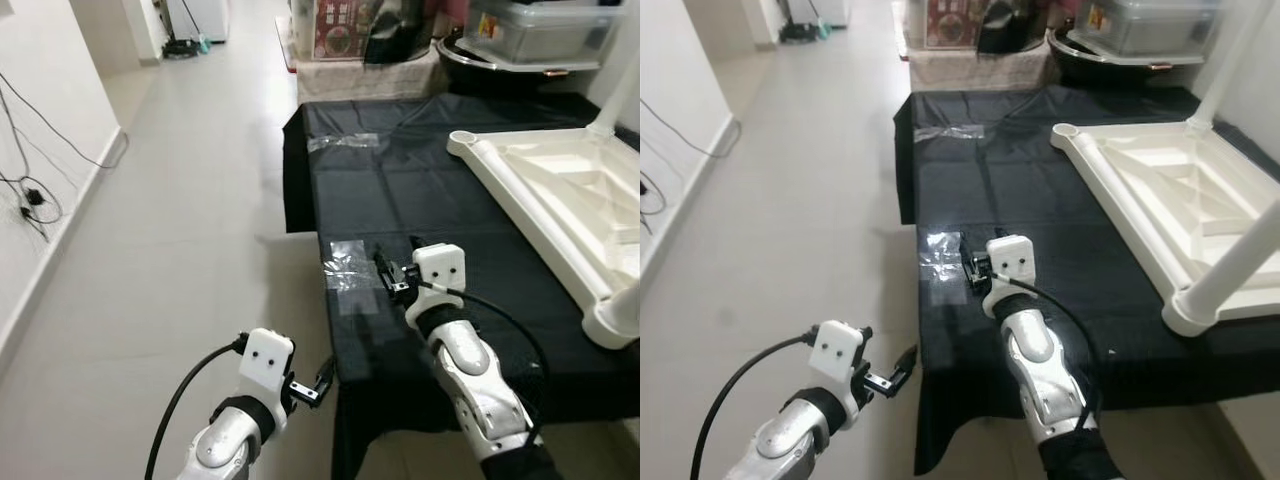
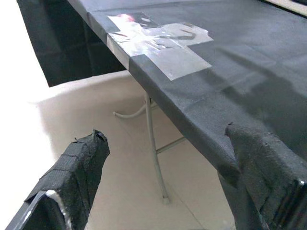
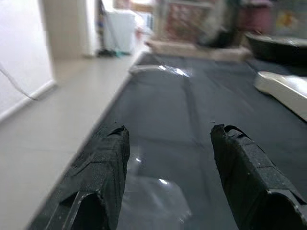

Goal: Building children table

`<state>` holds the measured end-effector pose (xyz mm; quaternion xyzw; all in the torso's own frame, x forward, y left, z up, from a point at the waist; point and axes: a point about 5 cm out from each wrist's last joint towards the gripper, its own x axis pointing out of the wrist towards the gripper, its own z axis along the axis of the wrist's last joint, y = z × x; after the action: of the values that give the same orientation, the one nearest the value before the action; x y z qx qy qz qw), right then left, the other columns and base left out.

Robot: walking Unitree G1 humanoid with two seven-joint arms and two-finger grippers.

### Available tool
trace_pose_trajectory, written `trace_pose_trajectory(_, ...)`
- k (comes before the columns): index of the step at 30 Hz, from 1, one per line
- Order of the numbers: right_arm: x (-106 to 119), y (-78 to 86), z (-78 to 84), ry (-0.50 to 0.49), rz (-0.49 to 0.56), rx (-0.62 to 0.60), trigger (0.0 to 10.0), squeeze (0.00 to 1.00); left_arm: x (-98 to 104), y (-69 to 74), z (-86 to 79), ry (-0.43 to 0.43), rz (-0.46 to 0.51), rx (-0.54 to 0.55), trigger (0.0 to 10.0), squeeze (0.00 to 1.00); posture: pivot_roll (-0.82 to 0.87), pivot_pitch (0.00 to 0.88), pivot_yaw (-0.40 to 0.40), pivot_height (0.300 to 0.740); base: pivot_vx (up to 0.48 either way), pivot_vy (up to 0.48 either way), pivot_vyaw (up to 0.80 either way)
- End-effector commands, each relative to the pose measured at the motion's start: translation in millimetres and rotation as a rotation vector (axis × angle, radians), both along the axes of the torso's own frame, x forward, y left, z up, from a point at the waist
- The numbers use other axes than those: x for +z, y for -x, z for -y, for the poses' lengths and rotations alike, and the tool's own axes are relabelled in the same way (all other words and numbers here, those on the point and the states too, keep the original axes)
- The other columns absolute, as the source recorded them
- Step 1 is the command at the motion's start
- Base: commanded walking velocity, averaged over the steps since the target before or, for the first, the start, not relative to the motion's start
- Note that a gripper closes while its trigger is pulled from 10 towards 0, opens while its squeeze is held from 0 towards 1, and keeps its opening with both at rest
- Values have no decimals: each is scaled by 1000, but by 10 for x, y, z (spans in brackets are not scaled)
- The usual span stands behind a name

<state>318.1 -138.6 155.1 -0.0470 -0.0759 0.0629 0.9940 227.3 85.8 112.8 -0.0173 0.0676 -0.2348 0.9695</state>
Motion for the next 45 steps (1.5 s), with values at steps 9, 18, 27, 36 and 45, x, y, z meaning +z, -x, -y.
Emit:
trace_pose_trajectory(9, -63, 37, -37, 26, -18, -6, 10000, 0, -34, 9, -11, -8, -16, 15, 10000, 0, 101, 104, -71, 740, 239, -211, 0)
trace_pose_trajectory(18, -30, -9, 61, -53, -40, -21, 10000, 0, -70, 4, 2, 16, -39, 17, 10000, 0, 94, 93, -70, 740, 357, -315, 0)
trace_pose_trajectory(27, -20, -41, 73, -17, -46, -4, 10000, 0, -82, 5, -3, 17, -51, 25, 10000, 0, 96, 92, -74, 740, 33, -42, 0)
trace_pose_trajectory(36, 253, -428, 709, 121, -80, -311, 10000, 0, -55, 41, 24, 28, -48, 16, 10000, 0, 93, 118, -84, 740, 0, 0, 0)
trace_pose_trajectory(45, 321, -594, 1256, 226, -272, -495, 10000, 0, -6, 75, 56, 35, -42, 7, 10000, 0, 85, 156, -90, 740, 0, 0, 0)
